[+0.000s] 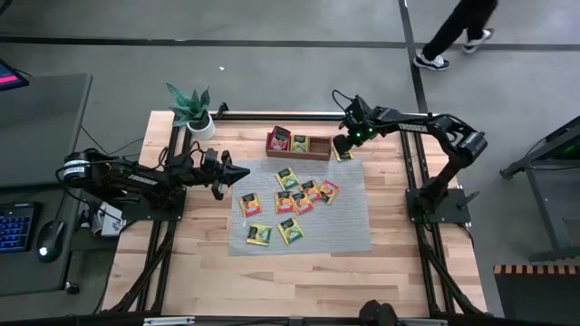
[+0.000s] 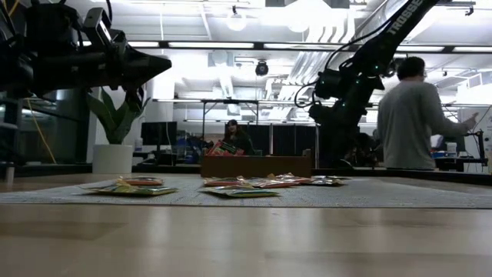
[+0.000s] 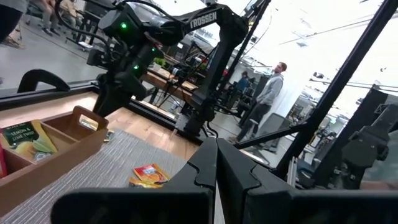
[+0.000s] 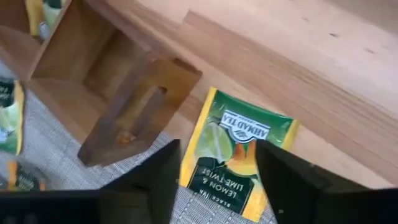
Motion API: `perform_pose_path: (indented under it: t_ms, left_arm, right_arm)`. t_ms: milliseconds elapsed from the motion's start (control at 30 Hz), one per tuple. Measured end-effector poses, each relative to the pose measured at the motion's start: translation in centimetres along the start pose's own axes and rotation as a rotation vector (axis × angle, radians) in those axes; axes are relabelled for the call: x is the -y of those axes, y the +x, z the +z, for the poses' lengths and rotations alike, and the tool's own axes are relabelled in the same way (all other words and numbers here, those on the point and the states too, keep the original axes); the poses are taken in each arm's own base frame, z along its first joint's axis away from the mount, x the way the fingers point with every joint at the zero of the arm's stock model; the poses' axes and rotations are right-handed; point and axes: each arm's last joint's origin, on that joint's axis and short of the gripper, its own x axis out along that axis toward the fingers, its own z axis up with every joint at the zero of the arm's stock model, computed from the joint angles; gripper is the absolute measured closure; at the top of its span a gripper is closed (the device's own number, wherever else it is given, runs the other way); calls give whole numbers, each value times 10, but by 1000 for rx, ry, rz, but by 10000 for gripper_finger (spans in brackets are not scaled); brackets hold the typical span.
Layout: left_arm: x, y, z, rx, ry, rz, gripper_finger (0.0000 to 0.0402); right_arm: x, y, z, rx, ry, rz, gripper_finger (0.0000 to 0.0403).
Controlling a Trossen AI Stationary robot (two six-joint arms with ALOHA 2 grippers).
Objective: Pick & Place Tea
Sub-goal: Put the yellow tea bag into the middle section of the wooden organizer
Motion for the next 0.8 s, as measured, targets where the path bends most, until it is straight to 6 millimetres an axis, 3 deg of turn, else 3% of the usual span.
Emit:
perform_pose_path:
  t_ms: [200,800]
  left_arm:
    - [0,0,0,-1,-1,-2,402]
    - [1,0,-3,-46,-7,-43,402]
  right_arm:
    - [3,10,-1,-21,17,-35,148]
    - [9,38,-10,-116,86,-147,158]
